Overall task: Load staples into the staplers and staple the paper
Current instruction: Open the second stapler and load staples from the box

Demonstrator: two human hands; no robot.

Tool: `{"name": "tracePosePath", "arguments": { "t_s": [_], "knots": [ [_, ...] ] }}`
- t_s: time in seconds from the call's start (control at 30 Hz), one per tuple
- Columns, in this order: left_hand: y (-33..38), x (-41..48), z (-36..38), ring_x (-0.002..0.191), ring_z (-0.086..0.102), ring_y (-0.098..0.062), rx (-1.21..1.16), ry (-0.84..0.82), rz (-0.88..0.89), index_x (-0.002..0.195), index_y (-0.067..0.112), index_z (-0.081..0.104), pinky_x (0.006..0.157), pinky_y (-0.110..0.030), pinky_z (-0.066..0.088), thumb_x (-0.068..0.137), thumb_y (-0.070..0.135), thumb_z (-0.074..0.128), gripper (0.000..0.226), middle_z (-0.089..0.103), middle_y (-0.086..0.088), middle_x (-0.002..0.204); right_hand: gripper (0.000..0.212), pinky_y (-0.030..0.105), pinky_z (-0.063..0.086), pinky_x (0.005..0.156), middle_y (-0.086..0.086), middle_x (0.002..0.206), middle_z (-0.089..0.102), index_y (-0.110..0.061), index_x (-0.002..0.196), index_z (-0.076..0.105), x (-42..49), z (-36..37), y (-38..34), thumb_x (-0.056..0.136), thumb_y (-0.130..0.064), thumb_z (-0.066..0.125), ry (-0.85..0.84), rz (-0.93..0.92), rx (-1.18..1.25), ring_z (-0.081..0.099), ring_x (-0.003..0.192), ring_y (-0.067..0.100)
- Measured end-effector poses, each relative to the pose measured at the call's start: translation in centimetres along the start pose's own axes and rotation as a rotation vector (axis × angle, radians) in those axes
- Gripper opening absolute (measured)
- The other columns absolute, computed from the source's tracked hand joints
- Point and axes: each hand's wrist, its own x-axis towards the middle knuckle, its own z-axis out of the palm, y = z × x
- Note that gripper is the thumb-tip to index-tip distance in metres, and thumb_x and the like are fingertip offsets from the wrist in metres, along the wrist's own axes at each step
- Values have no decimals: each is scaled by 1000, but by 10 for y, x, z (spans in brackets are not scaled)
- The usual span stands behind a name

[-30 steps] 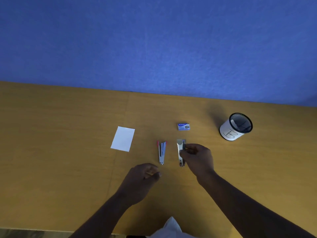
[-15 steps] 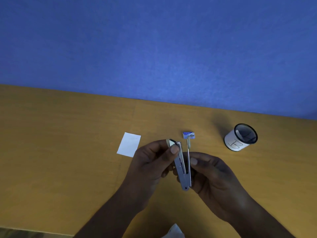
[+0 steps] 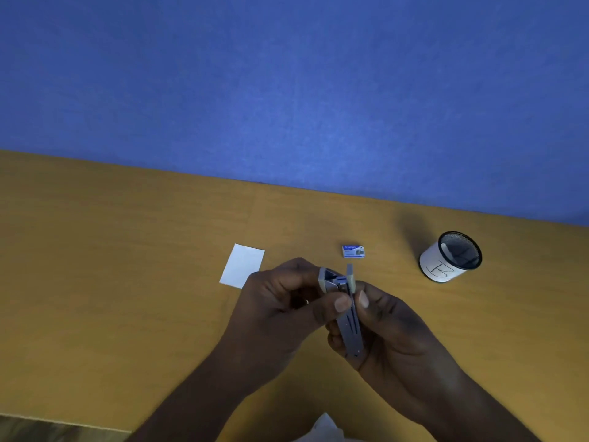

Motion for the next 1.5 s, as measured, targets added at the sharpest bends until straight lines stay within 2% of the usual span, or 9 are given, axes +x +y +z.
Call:
{"name": "tracePosePath", "arguments": {
  "t_s": [0.13, 0.23, 0.33, 0.43, 0.5, 0.67, 0.77, 1.07, 1.5],
  "knots": [
    [0, -1, -5, 64, 60, -14, 127, 42, 17, 74, 22, 77, 61, -31, 45, 73, 26, 81, 6, 66, 1, 76, 44, 37, 52, 78, 26, 95, 70, -2, 101, 74, 1, -4, 0, 84, -42, 64, 130, -52, -279, 64, 86, 28],
    [1, 0, -4, 58, 54, 0, 264, 79, 25, 71, 28, 76, 56, -14, 41, 73, 34, 78, 6, 62, 13, 69, 45, 41, 53, 78, 23, 95, 73, -6, 95, 76, 3, -6, -1, 85, -47, 60, 187, -105, -434, 67, 85, 33],
    [3, 0, -1, 61, 57, 0, 352, 104, 39, 72, 32, 76, 54, -15, 42, 72, 35, 77, 3, 66, 10, 72, 49, 53, 51, 79, 21, 94, 74, -9, 97, 77, 3, -7, -2, 92, -52, 55, 186, -183, -516, 64, 90, 45],
    [4, 0, 1, 64, 62, -6, 479, 81, 95, 77, 26, 76, 53, -14, 42, 74, 28, 79, 4, 66, 7, 74, 50, 33, 50, 67, 11, 78, 71, -9, 86, 75, 2, -3, -7, 90, -55, 57, 160, -344, -638, 64, 73, 22],
    [6, 0, 5, 65, 64, -9, 536, 69, 135, 78, 24, 76, 53, -12, 43, 75, 22, 81, 6, 65, 7, 75, 40, 22, 48, 63, 5, 74, 71, -5, 85, 74, 3, -1, -9, 94, -41, 57, 159, -428, -745, 64, 68, 11],
    [10, 0, 12, 64, 63, -6, 658, 95, 227, 79, 29, 74, 54, -6, 40, 73, 28, 82, 10, 62, 9, 75, 25, 24, 53, 58, -4, 76, 74, -20, 90, 77, 3, 4, -15, 98, -32, 57, 298, -543, -955, 70, 70, 14],
    [10, 0, 14, 62, 61, -5, 741, 89, 267, 82, 24, 73, 53, -4, 37, 78, 29, 78, 9, 61, 11, 75, 16, 13, 46, 56, -13, 72, 70, -27, 81, 74, 2, 7, -22, 93, -27, 64, 379, -632, -1080, 67, 66, 9],
    [12, -1, 18, 63, 59, -5, 883, 48, 407, 90, 21, 64, 53, -14, 44, 84, 36, 71, 18, 59, 10, 77, 22, 37, 49, 48, -2, 59, 68, -23, 71, 74, -6, 12, -31, 90, -31, 67, 440, -581, -1110, 64, 53, 17],
    [3, -6, 20, 56, 54, -7, 925, 114, 537, 91, 21, 53, 51, -15, 39, 91, 27, 65, 13, 52, 9, 79, 19, 38, 52, 52, 3, 61, 70, -21, 75, 75, -5, 21, -27, 92, -24, 67, 450, -500, -993, 65, 54, 16]
  ]
}}
